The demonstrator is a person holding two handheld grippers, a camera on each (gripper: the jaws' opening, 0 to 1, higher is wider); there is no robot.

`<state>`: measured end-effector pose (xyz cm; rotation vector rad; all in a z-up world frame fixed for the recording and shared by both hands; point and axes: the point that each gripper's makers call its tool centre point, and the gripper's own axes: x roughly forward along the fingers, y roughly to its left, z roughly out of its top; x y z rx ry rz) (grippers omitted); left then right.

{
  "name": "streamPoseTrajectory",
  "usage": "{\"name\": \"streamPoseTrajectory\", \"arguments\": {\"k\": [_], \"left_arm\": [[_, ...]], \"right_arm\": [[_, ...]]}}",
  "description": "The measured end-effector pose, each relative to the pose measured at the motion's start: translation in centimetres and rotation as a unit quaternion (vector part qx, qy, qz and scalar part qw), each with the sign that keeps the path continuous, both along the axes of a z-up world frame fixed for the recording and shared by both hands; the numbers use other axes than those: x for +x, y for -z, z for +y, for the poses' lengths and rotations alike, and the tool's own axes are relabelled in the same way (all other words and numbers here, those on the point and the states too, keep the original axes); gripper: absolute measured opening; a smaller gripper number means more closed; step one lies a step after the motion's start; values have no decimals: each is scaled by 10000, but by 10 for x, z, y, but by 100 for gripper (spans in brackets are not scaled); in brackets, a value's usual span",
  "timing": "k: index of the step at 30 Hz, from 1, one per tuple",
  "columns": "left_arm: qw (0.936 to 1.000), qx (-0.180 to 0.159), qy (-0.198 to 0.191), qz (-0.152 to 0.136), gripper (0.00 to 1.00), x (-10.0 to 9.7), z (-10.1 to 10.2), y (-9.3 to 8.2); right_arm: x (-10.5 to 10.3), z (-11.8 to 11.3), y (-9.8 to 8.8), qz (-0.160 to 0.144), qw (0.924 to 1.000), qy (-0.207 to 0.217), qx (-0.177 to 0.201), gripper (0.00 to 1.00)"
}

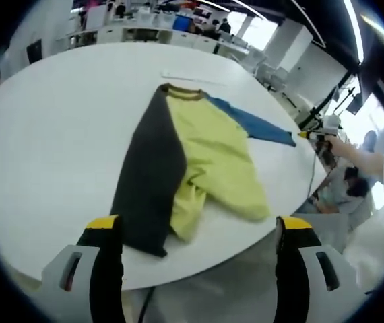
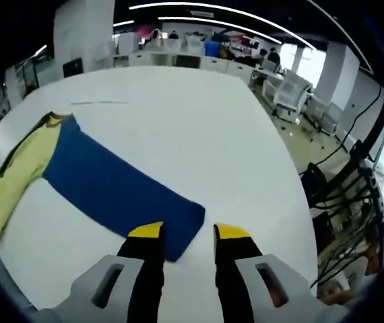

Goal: Fold the garment on the visible template until the final outline fits inside the template.

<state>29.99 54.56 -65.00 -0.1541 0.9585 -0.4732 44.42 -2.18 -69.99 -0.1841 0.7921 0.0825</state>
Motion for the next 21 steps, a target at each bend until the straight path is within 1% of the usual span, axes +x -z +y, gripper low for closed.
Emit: {"name": "streamPoseTrajectory", "arguments": {"k": [8,14,21], "left_arm": [[9999,39,51,-77,91,-3,6,-5],[9998,55,161,-37,89,-10,7,-5],[9997,35,222,-124,90,-16,11,-10]], "right_arm": [[-11,27,-15,-235,9995,-150,150,35],[-24,49,-24,-304,9986,-412,163,40],[-38,68,-36,-434,9971,-581,226,45]]}}
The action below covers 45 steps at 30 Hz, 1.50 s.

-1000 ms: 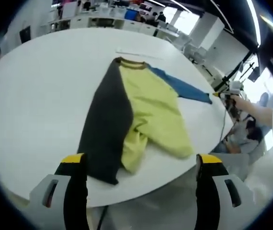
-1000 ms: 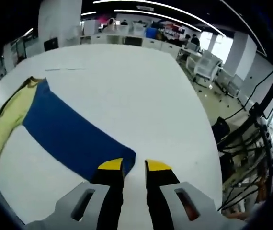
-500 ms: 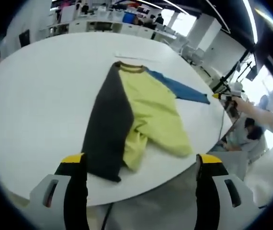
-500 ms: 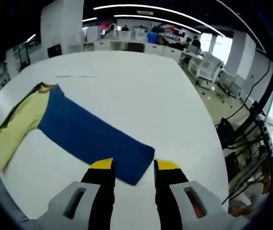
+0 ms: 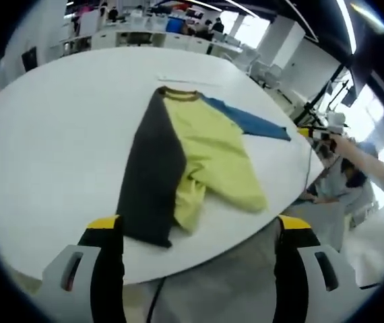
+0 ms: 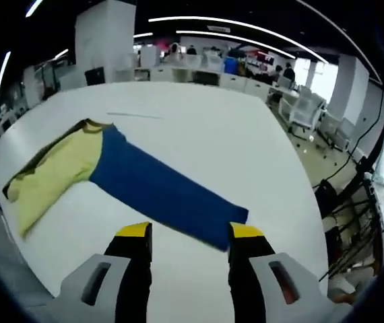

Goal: Fold the garment on the visible template until the final outline fits inside the template.

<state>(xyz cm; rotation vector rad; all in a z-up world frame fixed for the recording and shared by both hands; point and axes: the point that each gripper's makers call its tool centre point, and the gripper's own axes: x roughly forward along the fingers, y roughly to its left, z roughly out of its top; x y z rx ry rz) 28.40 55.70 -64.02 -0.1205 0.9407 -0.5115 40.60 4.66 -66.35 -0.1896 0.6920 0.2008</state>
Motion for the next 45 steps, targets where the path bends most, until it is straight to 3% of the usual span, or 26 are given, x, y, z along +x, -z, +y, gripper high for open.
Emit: {"name": "streamPoseTrajectory", "arguments": {"k": [7,18,20,29,38,45], "left_arm": [[9999,-3,2,-116,89,-9,9,-6],[9998,-22,7,-181,88,-16,15,-8],[9998,-47,34,-193,88,-17,13,-9],[9996,-108,74,-257,89,-22,12,-13],[9994,-103,35,-327,89,-25,18,-18],[9994,-121,47,-321,89,-30,20,-18]], "right_arm": [[-19,27,-10,-120,9996,-186,170,51],[-48,67,-14,-43,9979,-400,506,63],[-53,77,-19,-62,9962,-295,819,63],[-68,108,-44,-302,9916,-408,1193,68],[-84,128,-46,-275,9903,-589,1225,75],[-97,143,-54,-355,9858,-720,1475,82]]}}
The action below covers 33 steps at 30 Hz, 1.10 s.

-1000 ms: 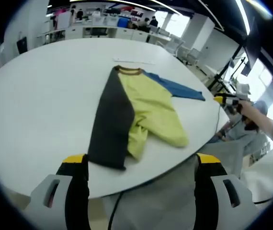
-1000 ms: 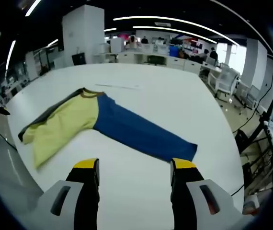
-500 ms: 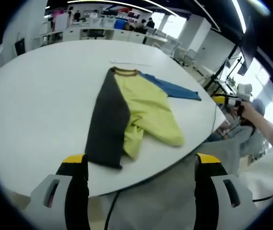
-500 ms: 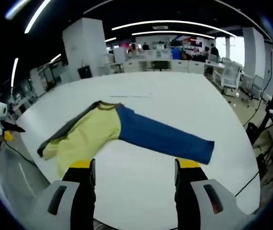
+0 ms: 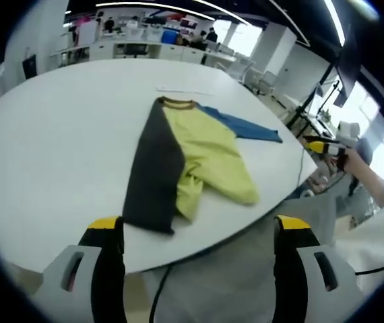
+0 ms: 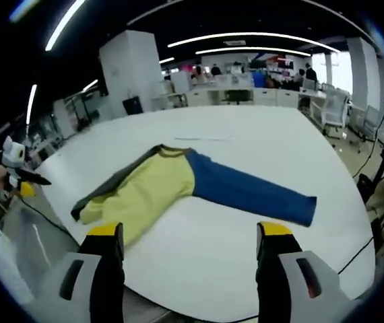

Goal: Fold the garment on the visible template until the final outline fits inside the template.

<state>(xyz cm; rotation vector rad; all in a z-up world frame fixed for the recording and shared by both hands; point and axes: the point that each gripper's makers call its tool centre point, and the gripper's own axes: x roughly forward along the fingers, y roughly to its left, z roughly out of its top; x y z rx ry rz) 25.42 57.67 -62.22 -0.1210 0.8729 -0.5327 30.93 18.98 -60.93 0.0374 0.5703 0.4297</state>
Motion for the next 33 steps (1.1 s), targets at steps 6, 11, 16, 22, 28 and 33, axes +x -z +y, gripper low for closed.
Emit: {"name": "streamPoseTrajectory", "arguments": {"k": [6,11,16,22,28,33], "left_arm": [[10000,-22,-64,-25,89,-2,6,-2],[9999,-54,-84,-32,89,-2,10,-3],[9999,-108,-75,-33,89,-5,11,-4],[9998,-180,45,4,89,-12,12,-4],[9998,-176,-32,47,89,-13,19,-1],[9998,-157,-18,72,89,-11,19,0]], "right_arm": [[-14,13,-3,40,9999,-143,-23,86],[-27,31,-9,34,9993,-373,91,93],[-41,44,-8,101,9983,-574,57,99],[-53,48,-3,255,9976,-625,133,100],[-56,48,-2,266,9979,-545,231,100],[-55,44,0,286,9982,-499,166,100]]}}
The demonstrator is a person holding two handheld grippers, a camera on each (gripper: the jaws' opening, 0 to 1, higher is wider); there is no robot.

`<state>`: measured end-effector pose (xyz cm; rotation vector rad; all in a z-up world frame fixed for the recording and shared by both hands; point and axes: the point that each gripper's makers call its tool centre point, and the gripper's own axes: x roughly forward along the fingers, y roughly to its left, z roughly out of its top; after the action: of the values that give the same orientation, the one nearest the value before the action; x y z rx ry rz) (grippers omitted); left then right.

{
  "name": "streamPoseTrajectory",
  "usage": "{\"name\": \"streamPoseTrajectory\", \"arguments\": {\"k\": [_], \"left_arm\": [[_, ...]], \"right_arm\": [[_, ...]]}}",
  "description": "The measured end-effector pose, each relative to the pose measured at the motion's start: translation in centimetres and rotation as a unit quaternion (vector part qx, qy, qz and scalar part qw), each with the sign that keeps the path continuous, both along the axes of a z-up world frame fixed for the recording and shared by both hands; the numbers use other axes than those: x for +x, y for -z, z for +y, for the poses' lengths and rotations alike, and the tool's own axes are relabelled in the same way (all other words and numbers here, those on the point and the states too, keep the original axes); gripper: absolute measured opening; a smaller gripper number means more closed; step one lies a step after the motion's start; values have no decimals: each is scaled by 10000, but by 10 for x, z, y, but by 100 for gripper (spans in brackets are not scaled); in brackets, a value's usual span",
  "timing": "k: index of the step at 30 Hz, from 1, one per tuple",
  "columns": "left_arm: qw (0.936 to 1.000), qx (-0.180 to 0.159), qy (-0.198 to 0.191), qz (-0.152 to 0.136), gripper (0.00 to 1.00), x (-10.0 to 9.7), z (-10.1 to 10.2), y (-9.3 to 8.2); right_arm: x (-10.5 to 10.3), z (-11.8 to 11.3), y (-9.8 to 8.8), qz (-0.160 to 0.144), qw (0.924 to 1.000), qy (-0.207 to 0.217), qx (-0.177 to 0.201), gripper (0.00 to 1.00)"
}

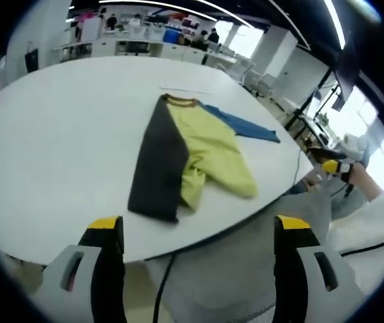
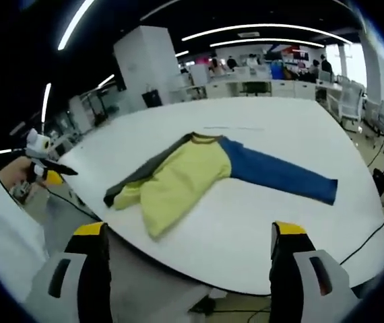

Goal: Fold the garment on the visible template until the final outline fits inside the template.

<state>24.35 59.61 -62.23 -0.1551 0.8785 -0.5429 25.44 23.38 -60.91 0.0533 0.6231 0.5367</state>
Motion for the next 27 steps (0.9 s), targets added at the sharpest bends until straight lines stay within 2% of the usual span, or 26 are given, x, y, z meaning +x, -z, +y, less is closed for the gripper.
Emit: {"name": "streamPoseTrajectory", "arguments": {"k": [18,27], "left_arm": [[9999,-3,67,138,88,2,6,15],[9999,-8,112,25,82,8,12,16]], "right_arm": [[-5,-3,1,87,9999,48,-136,99],[-8,4,4,160,9997,1,-189,98]]}}
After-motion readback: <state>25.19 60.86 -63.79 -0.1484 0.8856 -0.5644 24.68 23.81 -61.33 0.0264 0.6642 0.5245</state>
